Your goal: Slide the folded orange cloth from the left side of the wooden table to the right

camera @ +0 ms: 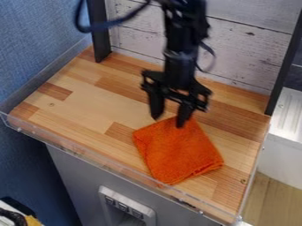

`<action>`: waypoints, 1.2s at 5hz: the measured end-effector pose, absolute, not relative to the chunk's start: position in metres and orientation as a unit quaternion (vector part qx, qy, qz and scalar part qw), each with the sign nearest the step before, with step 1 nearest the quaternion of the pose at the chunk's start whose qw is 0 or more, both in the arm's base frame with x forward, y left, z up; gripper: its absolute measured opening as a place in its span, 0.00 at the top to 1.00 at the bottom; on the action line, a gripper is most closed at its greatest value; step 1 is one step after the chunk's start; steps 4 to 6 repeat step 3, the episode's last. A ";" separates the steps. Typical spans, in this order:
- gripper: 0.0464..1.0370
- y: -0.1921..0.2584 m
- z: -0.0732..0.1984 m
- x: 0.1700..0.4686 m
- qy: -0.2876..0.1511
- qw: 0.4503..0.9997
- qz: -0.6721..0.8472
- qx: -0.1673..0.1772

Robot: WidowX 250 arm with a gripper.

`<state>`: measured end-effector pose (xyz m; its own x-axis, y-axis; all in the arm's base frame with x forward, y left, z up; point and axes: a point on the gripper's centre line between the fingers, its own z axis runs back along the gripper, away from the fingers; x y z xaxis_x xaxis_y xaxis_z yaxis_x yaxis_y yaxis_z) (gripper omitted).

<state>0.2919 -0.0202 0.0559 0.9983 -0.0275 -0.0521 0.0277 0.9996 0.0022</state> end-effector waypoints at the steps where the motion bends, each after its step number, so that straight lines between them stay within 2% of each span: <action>1: 0.04 0.003 0.078 0.294 0.014 1.000 -0.016 -0.005; 3: 0.04 0.043 0.102 0.300 -0.006 1.000 -0.014 -0.006; 6: 0.04 0.043 0.102 0.300 -0.006 1.000 -0.014 -0.006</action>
